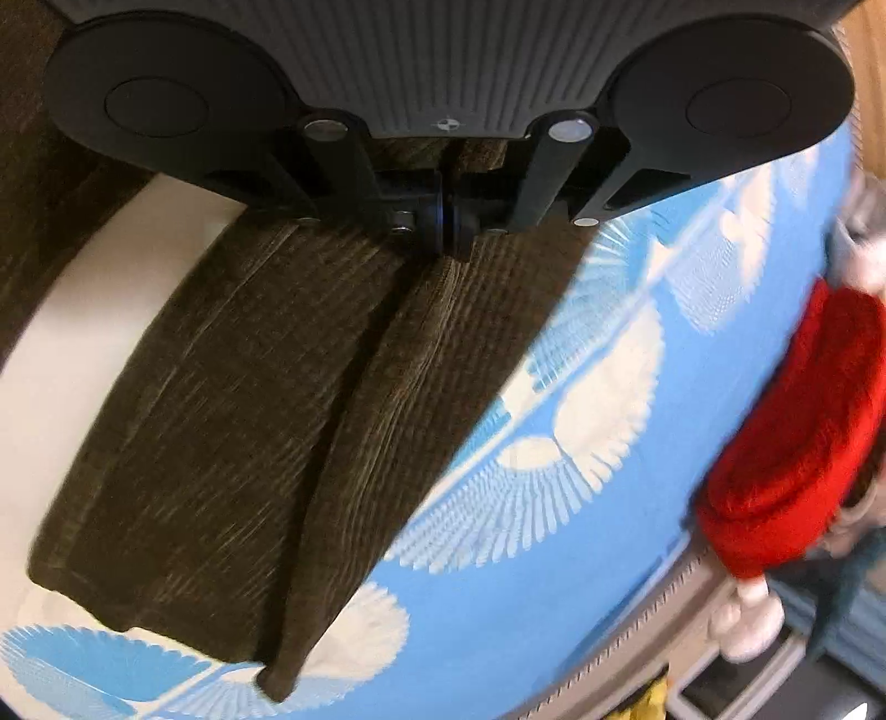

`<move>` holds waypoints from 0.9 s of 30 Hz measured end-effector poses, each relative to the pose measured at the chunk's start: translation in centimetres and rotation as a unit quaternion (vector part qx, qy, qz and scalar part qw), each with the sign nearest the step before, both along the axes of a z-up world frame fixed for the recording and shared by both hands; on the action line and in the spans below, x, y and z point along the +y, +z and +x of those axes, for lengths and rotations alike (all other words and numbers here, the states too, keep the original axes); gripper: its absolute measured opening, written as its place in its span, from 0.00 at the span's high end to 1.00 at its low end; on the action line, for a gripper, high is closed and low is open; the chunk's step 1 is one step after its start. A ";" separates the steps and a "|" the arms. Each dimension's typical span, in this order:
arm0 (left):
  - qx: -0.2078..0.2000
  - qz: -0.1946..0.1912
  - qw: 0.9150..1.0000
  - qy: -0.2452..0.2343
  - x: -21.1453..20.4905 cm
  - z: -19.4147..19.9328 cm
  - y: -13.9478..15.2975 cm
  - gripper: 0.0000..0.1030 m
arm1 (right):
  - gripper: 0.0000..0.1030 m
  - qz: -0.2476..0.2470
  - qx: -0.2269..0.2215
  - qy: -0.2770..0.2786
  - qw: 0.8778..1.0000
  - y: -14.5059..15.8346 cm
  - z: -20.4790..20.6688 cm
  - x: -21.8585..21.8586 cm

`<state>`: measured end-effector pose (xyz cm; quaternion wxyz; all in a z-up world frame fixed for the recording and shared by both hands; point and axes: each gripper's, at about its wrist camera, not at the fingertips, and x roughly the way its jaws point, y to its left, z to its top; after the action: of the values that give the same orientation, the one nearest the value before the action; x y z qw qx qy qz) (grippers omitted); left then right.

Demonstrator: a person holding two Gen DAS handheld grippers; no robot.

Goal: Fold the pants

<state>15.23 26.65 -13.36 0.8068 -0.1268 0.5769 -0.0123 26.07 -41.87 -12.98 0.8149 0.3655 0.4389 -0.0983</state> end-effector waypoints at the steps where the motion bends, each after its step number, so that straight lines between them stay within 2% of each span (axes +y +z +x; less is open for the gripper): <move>1: -0.004 -0.003 1.000 0.002 0.1 -0.1 0.2 0.87 | 0.98 0.009 -0.009 -0.009 1.000 0.7 -0.4 -0.2; 4: -0.020 -0.011 1.000 0.012 0.7 -0.8 1.1 0.88 | 0.98 0.016 -0.037 -0.014 0.999 3.9 -2.4 -0.4; 8: -0.058 -0.013 0.998 0.031 2.2 -2.4 2.9 0.89 | 0.98 -0.012 -0.062 0.002 0.998 9.3 -6.6 0.2; 11: -0.077 -0.003 0.996 0.046 3.5 -4.1 3.7 0.89 | 0.98 -0.049 -0.046 0.002 0.998 12.2 -11.7 1.1; 14: -0.066 0.022 0.997 0.045 4.0 -4.7 3.3 0.89 | 0.98 -0.053 0.001 -0.020 0.998 11.3 -18.2 1.5; 16: -0.046 0.053 0.997 0.033 3.9 -4.6 2.4 0.89 | 0.97 -0.046 0.061 -0.015 0.997 8.5 -21.5 1.6; 18: -0.024 0.072 0.997 0.019 3.6 -4.2 1.5 0.86 | 0.97 -0.020 0.121 -0.007 0.992 5.5 -23.5 1.1; 20: -0.015 0.074 0.997 0.023 3.8 -3.9 1.2 0.84 | 0.93 -0.008 0.149 -0.023 0.989 4.2 -24.6 -0.8; 22: -0.011 0.065 0.997 0.029 4.1 -3.6 1.2 0.81 | 0.93 -0.011 0.132 -0.059 0.989 4.9 -24.5 -3.8; 24: -0.013 0.059 0.997 0.039 4.2 -3.5 1.5 0.66 | 0.93 -0.032 0.094 -0.101 0.990 6.6 -24.2 -7.8; 27: -0.015 0.046 0.998 0.048 4.3 -3.3 1.9 0.63 | 0.93 -0.044 0.048 -0.205 0.977 8.2 -24.6 -15.1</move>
<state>11.95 30.91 -11.45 0.8202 -0.1164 0.5577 0.0513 1.48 -56.93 -4.80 0.7710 0.4060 0.3885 -0.2997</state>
